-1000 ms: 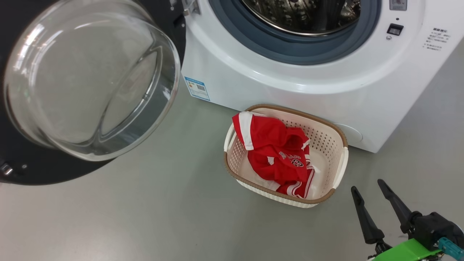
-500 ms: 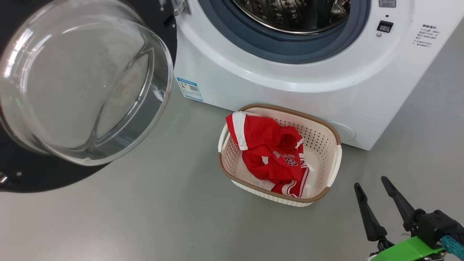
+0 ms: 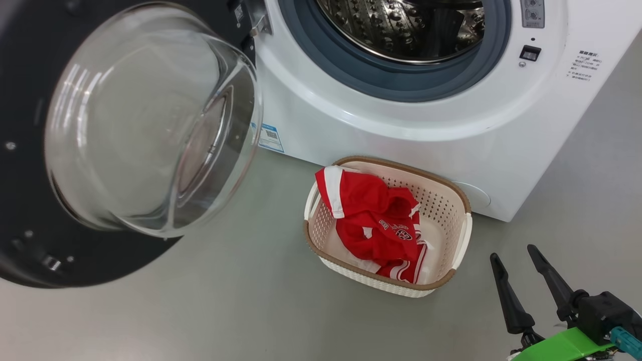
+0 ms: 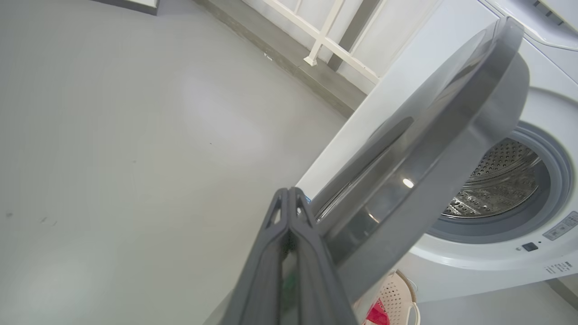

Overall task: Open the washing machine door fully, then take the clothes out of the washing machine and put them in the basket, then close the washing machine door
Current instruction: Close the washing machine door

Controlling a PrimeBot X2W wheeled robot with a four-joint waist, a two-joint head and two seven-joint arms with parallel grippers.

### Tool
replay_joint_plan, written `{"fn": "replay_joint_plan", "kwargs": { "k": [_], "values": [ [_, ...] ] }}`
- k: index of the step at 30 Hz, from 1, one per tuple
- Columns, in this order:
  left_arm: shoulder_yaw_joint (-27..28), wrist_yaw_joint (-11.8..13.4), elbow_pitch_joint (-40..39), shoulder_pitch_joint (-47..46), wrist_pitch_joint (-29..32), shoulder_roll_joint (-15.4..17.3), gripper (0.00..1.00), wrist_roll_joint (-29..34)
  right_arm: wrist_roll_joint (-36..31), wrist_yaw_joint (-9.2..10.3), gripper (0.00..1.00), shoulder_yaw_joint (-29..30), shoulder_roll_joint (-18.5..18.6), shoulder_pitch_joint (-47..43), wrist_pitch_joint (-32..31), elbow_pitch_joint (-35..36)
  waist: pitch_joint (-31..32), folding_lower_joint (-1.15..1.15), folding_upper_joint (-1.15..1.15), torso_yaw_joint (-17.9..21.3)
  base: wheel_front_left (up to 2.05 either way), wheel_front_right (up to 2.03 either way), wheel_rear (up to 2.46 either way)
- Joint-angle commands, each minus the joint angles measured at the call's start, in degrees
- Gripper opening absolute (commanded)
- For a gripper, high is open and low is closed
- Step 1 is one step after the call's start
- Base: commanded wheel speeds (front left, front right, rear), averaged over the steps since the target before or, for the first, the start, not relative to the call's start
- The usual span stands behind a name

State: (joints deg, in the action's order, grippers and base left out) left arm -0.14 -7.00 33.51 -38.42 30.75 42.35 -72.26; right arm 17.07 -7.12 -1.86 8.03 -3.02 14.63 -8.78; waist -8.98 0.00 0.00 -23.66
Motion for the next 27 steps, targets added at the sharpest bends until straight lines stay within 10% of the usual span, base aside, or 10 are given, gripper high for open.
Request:
{"fn": "replay_joint_plan", "kwargs": {
  "k": [1,27],
  "values": [
    [-0.43,-0.48,-3.90,0.36,0.91,1.53,0.00,-0.79,-0.30,-0.36,1.00,-0.89,0.30,0.35,0.37,1.41,0.16,0.00,0.00,0.01,0.00,0.00,0.00],
    [-18.05,-0.48,-35.84,4.10,-6.85,1.02,0.00,-7.99,-0.14,-0.36,1.00,-0.17,-0.77,0.51,0.37,1.45,1.44,0.00,0.00,2.07,0.00,0.00,0.00]
  ]
}}
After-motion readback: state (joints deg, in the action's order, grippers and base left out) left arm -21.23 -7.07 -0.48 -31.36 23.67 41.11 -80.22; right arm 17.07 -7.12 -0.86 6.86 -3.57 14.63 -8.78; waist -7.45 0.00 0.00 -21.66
